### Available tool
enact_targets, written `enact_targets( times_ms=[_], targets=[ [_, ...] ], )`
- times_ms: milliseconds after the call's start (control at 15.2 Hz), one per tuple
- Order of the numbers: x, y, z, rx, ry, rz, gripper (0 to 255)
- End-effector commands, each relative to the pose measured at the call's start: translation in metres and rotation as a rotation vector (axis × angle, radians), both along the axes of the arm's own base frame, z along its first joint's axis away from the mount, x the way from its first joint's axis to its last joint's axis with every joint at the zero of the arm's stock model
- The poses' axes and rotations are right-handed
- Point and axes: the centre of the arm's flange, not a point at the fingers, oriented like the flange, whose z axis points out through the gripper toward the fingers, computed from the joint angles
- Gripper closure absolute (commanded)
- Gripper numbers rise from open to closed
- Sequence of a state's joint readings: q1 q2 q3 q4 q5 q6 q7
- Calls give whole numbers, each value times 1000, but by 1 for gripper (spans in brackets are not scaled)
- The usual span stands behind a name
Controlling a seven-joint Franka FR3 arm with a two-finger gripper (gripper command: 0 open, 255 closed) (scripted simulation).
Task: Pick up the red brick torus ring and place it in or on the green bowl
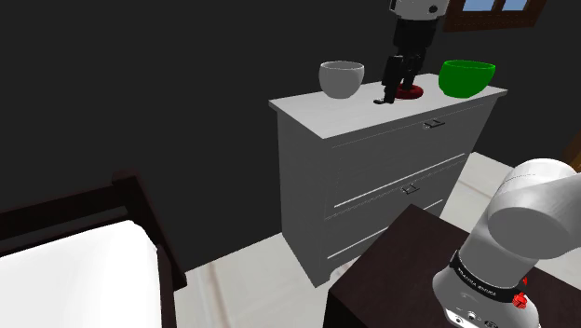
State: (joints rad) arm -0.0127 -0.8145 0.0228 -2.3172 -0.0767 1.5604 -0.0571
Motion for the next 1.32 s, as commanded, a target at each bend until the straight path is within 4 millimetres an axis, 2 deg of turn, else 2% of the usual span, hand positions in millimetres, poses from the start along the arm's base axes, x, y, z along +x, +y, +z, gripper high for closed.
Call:
enact_targets(
  times_ms=[0,1254],
  targets=[
    [0,0,0,0,0,0,0],
    [102,-234,-34,33,28,8,0]
  ],
)
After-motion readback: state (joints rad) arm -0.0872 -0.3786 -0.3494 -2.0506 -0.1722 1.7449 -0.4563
